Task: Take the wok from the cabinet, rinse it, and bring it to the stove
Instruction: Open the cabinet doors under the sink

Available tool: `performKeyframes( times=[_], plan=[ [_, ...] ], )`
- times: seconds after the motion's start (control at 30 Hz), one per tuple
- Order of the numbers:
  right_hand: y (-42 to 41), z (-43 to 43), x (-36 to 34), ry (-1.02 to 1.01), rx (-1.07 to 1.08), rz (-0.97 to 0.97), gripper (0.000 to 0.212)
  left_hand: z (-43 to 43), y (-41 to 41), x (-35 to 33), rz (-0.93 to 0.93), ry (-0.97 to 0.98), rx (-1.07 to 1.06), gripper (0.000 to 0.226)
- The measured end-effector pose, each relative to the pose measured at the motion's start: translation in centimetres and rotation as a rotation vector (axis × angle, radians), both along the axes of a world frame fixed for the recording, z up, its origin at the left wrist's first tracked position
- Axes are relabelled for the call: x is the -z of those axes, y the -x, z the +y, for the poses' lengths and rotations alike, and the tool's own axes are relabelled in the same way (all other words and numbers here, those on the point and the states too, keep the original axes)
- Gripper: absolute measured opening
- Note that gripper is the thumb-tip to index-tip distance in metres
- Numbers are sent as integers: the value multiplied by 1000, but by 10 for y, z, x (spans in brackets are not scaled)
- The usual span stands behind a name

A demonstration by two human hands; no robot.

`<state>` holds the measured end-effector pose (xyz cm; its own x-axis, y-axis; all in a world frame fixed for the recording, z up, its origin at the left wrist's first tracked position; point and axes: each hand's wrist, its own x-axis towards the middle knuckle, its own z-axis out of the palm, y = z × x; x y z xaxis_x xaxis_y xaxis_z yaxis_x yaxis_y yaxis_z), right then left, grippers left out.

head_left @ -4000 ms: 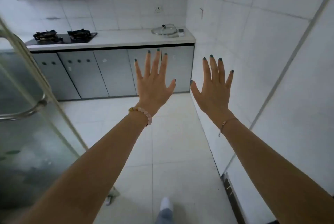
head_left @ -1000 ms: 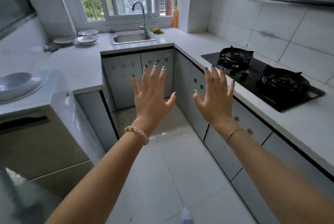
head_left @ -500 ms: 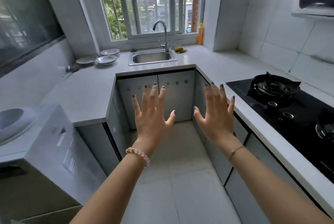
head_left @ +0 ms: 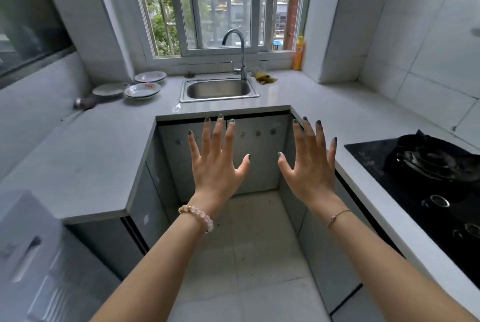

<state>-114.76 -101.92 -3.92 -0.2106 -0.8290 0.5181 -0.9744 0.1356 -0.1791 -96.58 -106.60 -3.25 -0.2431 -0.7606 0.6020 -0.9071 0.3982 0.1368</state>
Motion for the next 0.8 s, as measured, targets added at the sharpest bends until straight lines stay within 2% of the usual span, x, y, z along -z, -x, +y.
performKeyframes(
  times=[0.27, 0.8],
  plan=[
    [0, -132, -16, 31, -43, 13, 78, -128, -5, -11, -8, 17, -58, 79],
    [19, -341, 41, -93, -160, -30, 73, -307, 11, 50, -109, -137, -165, 81]
  ],
)
